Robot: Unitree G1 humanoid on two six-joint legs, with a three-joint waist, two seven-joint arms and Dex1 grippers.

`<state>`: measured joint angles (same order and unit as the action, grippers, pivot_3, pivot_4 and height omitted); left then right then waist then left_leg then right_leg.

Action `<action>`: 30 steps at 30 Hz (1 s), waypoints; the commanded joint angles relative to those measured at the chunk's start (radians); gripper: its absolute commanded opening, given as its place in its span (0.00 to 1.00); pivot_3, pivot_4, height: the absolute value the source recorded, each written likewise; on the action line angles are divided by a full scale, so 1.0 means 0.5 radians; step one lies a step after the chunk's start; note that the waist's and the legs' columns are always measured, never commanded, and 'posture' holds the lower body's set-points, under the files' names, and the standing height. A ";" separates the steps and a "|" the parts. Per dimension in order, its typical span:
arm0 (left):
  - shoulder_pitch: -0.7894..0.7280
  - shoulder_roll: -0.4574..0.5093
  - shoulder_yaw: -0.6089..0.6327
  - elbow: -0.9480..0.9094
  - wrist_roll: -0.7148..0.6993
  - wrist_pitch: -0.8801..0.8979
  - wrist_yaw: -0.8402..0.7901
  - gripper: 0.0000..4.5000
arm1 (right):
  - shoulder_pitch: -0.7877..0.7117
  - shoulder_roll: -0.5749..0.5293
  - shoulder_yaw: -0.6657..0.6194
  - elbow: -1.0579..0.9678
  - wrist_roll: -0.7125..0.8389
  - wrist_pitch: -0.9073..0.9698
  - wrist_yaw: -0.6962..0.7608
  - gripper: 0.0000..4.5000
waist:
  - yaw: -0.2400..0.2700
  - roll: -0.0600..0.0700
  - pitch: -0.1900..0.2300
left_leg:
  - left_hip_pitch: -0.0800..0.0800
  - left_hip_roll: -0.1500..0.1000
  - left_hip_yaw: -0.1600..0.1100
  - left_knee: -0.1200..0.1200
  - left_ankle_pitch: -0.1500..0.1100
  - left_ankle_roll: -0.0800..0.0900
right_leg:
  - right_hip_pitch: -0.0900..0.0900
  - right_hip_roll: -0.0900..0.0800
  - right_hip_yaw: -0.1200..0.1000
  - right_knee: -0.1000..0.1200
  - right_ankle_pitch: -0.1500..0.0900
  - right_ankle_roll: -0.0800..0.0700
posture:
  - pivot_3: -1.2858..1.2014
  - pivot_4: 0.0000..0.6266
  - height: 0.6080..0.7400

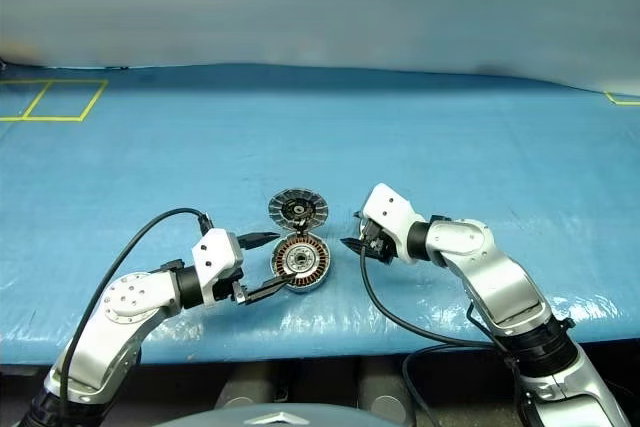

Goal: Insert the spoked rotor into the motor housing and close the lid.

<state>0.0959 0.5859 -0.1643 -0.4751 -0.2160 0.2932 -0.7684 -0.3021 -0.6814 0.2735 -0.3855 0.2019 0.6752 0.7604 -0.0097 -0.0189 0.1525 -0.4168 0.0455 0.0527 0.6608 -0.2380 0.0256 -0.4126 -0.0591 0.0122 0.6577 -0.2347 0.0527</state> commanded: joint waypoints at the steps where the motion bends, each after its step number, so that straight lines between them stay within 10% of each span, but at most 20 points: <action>1: -0.027 -0.011 -0.004 -0.021 -0.009 -0.056 -0.014 0.85 | -0.060 -0.089 -0.015 -0.009 -0.041 -0.060 0.087 0.62 | 0.005 -0.001 0.000 | -0.001 0.000 0.000 0.000 0.000 0.000 | 0.000 0.000 0.000 -0.001 0.000 0.000 | 0.52 0.24 1.00; 30: -0.121 -0.132 -0.166 0.063 0.047 -0.167 -0.043 0.85 | -0.325 -0.298 0.326 0.502 -0.612 -0.357 0.473 0.62 | -0.001 0.000 0.000 | 0.003 0.000 0.000 0.004 0.000 0.001 | 0.005 0.000 0.000 0.000 0.001 0.002 | 0.52 0.24 1.00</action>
<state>0.0332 0.5204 -0.2468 -0.4245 -0.1941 0.2263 -0.7937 -0.4618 -0.8199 0.4344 -0.1532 -0.0846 0.4931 0.9843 -0.0099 -0.0190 0.1526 -0.4153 0.0455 0.0528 0.6632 -0.2381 0.0261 -0.4099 -0.0591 0.0121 0.6577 -0.2340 0.0538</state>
